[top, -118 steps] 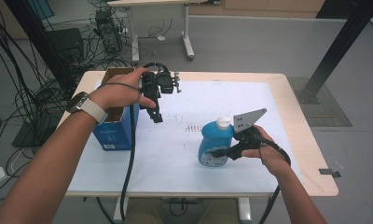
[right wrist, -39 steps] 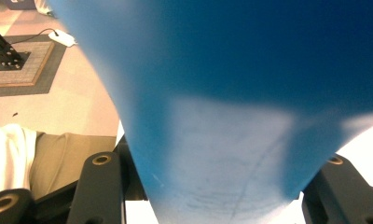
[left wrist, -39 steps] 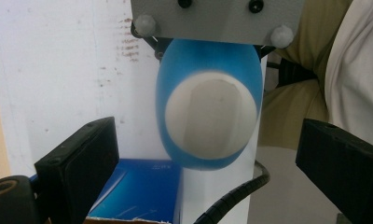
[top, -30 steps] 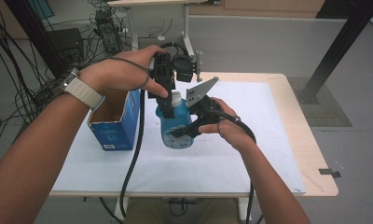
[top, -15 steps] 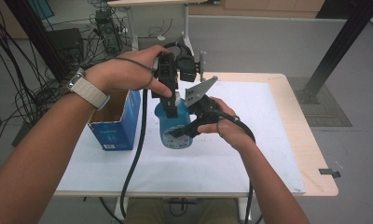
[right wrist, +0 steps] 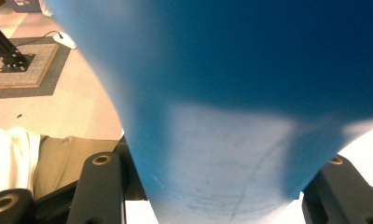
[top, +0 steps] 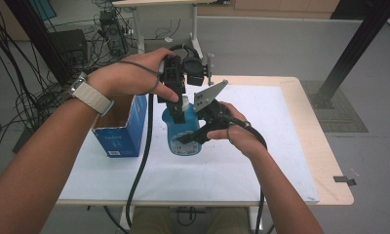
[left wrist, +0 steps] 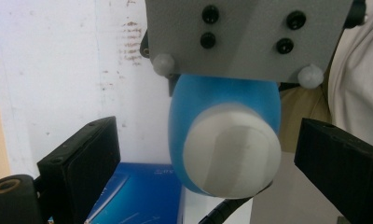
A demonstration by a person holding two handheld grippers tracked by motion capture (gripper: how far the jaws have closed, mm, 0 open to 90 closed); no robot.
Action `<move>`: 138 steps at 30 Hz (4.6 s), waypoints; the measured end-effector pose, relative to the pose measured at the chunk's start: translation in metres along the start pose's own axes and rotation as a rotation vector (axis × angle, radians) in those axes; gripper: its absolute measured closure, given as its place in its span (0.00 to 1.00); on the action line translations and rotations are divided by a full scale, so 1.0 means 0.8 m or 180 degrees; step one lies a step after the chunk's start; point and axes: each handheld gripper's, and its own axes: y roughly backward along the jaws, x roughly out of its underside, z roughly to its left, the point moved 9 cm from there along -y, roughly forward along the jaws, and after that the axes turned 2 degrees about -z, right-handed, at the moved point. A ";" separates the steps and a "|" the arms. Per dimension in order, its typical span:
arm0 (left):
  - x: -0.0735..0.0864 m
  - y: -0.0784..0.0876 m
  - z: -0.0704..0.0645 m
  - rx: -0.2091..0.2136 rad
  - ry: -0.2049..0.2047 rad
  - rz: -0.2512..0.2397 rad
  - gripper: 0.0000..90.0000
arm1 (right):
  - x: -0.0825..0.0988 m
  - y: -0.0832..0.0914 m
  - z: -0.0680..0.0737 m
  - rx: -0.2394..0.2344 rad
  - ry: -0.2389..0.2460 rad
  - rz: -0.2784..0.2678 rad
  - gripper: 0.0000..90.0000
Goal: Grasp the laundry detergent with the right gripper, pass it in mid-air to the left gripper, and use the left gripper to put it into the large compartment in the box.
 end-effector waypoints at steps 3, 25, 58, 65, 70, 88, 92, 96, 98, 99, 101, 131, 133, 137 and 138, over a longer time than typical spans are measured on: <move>0.001 0.000 0.001 -0.0004 -0.0006 -0.0009 0.08 | 0.000 0.000 0.000 -0.0004 -0.0014 0.0001 0.49; 0.006 0.000 0.001 -0.0005 0.0020 -0.0066 0.08 | -0.001 0.001 0.001 -0.0031 -0.0017 -0.0016 0.49; 0.009 0.001 0.000 0.0000 0.0031 -0.0096 0.09 | -0.001 0.001 0.000 -0.0039 -0.0038 -0.0022 0.49; 0.010 0.002 0.000 0.0001 0.0034 -0.0096 0.09 | -0.002 0.001 0.000 -0.0038 -0.0026 -0.0031 0.49; 0.012 0.002 0.002 -0.0006 0.0041 -0.0101 0.09 | -0.002 0.000 0.000 -0.0054 -0.0044 -0.0046 0.49; 0.014 0.002 0.001 -0.0008 0.0052 -0.0103 0.09 | -0.003 -0.001 0.000 -0.0052 -0.0038 -0.0008 0.49; 0.014 0.002 0.001 -0.0008 0.0057 -0.0107 0.09 | -0.003 -0.001 0.000 -0.0050 -0.0028 -0.0002 0.49; 0.014 0.002 0.001 -0.0011 0.0058 -0.0112 0.09 | -0.003 0.000 0.001 -0.0047 -0.0029 -0.0006 0.49; 0.014 0.001 0.001 -0.0011 0.0052 -0.0101 0.09 | -0.003 0.000 0.001 -0.0038 -0.0025 -0.0002 0.49; 0.014 0.001 0.000 -0.0011 0.0049 -0.0101 0.09 | -0.003 0.000 0.001 -0.0037 -0.0025 -0.0002 0.49; 0.014 0.001 0.000 -0.0019 0.0047 -0.0106 0.09 | -0.003 -0.001 0.001 -0.0048 -0.0030 -0.0001 0.49; 0.012 -0.012 -0.003 -0.0020 0.0025 -0.0159 0.09 | -0.012 -0.001 0.006 -0.0050 0.0012 -0.0008 0.49; 0.012 -0.013 -0.003 -0.0014 0.0021 -0.0156 0.09 | -0.012 -0.001 0.007 -0.0070 -0.0002 -0.0009 0.49; 0.011 -0.018 -0.004 0.0003 0.0015 -0.0154 0.10 | -0.013 -0.002 0.005 -0.0034 0.0023 -0.0014 0.49; 0.010 -0.018 -0.004 0.0009 0.0011 -0.0155 0.10 | -0.014 -0.001 0.009 -0.0078 -0.0028 -0.0017 0.49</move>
